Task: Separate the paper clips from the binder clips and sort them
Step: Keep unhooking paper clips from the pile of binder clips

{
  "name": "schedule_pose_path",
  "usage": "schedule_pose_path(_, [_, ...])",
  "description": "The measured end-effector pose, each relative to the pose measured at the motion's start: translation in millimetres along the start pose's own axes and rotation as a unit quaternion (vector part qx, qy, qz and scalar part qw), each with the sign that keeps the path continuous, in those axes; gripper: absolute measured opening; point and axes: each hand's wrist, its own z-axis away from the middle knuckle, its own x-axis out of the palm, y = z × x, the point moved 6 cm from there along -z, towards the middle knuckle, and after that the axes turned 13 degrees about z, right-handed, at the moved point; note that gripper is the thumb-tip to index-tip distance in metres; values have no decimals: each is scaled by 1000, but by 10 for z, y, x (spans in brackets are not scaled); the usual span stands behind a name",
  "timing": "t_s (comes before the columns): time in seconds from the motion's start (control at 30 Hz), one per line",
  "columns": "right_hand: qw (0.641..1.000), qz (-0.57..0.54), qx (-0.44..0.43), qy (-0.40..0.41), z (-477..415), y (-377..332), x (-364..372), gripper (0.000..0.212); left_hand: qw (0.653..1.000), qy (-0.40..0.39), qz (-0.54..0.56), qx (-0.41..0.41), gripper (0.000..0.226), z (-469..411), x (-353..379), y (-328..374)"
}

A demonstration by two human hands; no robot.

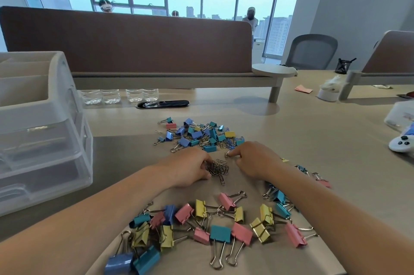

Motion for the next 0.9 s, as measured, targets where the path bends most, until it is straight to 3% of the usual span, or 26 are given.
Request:
schedule_pose_path(0.17, [998,-38,-36,-18,114,-102,-68,36,1000,-8,-8,0,43,8,9,12])
schedule_pose_path(0.4, [995,-89,11,32,130,7,-144,27,1000,-10,7,-2,52,43,17,15])
schedule_pose_path(0.6, [996,-81,21,10,43,-70,-62,13,1000,-13,18,-6,54,49,13,-2])
schedule_pose_path(0.9, [996,-93,-4,10,26,-214,-68,10,999,-25,-18,-9,21,51,15,-36])
